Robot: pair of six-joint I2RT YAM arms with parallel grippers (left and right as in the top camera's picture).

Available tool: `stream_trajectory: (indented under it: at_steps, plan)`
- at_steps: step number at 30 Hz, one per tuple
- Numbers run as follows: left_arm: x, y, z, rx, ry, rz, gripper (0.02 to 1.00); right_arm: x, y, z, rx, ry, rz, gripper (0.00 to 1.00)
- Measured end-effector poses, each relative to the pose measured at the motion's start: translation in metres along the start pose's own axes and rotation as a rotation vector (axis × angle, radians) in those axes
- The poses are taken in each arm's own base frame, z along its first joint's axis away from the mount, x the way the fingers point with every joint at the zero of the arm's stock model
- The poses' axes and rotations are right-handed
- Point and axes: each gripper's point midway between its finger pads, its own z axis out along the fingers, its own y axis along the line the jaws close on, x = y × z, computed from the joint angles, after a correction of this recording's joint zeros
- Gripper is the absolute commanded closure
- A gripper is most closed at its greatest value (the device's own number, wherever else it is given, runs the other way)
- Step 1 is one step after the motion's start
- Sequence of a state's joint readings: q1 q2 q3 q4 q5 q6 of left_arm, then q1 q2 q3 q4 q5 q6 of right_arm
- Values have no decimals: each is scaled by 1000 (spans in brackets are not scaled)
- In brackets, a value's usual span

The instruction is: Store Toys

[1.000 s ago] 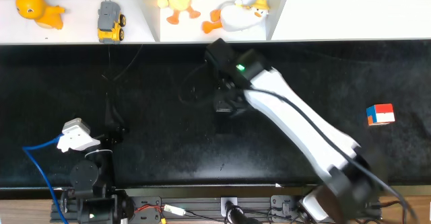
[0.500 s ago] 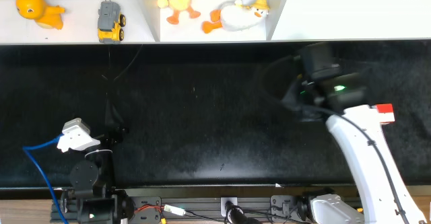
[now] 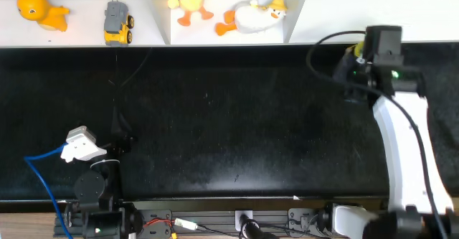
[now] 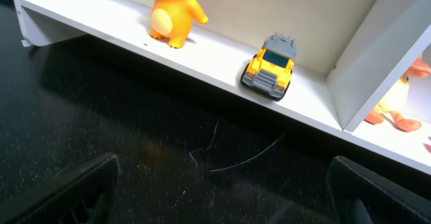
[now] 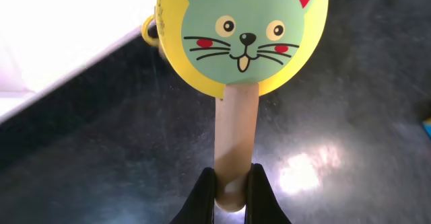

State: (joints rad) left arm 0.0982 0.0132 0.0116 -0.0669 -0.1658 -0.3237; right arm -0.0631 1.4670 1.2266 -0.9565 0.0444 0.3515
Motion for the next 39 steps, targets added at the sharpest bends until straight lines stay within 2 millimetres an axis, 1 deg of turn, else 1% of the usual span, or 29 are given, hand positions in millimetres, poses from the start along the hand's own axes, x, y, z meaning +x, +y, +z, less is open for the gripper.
stream_trajectory:
  at_steps: [3,6,9,13,16,18,25,31,32,37,38,39]
  plan:
    - [0,0,0,0,0,0,20,-2,2,23,18,53,-52,954]
    - [0,0,0,0,0,0,20,-14,10,34,16,54,-97,954]
    - [0,0,0,0,0,0,20,-34,25,33,-6,7,-150,956]
    - [0,0,0,0,0,0,20,-60,48,23,-37,-85,-242,954]
    - [0,0,0,0,0,0,20,-73,63,21,-57,-135,-302,954]
    - [0,0,0,0,0,0,20,-77,69,26,-63,-152,-331,958]
    - [0,0,0,0,0,0,20,-89,73,58,-36,-177,-377,954]
    - [0,0,0,0,0,0,20,-96,74,71,-23,-199,-396,954]
    - [0,0,0,0,0,0,20,-96,74,72,-22,-199,-398,936]
    - [0,0,0,0,0,0,23,-95,77,82,-20,-196,-406,592]
    - [0,0,0,0,0,0,20,-96,77,83,-21,-198,-409,549]
    - [0,0,0,0,0,0,20,-96,78,83,-21,-201,-409,535]
